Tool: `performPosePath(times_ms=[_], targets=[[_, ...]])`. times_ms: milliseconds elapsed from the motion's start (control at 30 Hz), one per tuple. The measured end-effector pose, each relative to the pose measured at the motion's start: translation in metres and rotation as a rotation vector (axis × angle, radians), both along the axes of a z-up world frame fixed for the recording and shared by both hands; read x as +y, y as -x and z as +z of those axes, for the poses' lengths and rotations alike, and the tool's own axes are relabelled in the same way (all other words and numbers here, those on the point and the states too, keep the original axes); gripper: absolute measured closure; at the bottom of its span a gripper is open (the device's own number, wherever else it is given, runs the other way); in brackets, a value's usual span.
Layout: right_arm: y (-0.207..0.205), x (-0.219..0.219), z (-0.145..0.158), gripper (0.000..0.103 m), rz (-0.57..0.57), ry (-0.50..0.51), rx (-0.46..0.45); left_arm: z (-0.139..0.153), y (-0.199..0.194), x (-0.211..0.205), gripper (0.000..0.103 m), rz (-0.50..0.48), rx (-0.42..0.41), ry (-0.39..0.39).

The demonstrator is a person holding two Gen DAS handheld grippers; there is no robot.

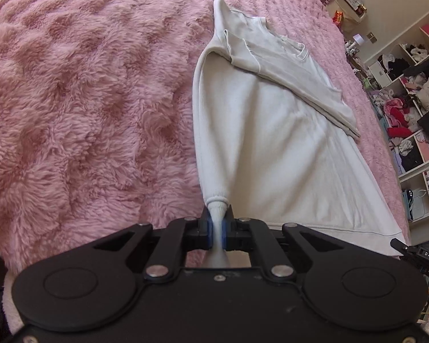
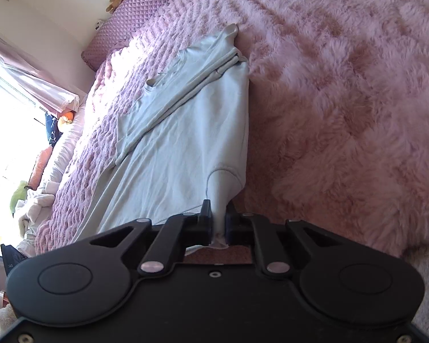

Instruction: Fold small clothes

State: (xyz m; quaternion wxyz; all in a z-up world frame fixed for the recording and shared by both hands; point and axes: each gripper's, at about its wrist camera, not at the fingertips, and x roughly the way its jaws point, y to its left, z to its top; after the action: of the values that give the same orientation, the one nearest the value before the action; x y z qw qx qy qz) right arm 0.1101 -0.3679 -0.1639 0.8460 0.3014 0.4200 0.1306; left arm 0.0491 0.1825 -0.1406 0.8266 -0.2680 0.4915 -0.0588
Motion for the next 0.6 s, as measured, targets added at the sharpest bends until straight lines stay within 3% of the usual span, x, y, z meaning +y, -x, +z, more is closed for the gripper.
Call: performPosePath(times_ms=[133,267,467,600], targets=[[0.009,-0.002,-0.043,0.096,-0.027,-0.025,0.105,-0.045,0.004,0.002,0.098,0.007,0.077,0.023],[0.007,-0.009,-0.053,0.088,-0.068,-0.089,0.125,-0.054,0.001,0.007,0.093,0.010,0.091,0.071],[0.000,-0.004,-0.043,0.058,-0.019,-0.064,0.117,-0.047,-0.006,0.007,0.060,-0.060,0.086,0.073],[-0.006,0.003,-0.048,0.054,0.000,-0.043,0.138,-0.056,-0.009,-0.010,0.055,-0.093,0.091,0.035]])
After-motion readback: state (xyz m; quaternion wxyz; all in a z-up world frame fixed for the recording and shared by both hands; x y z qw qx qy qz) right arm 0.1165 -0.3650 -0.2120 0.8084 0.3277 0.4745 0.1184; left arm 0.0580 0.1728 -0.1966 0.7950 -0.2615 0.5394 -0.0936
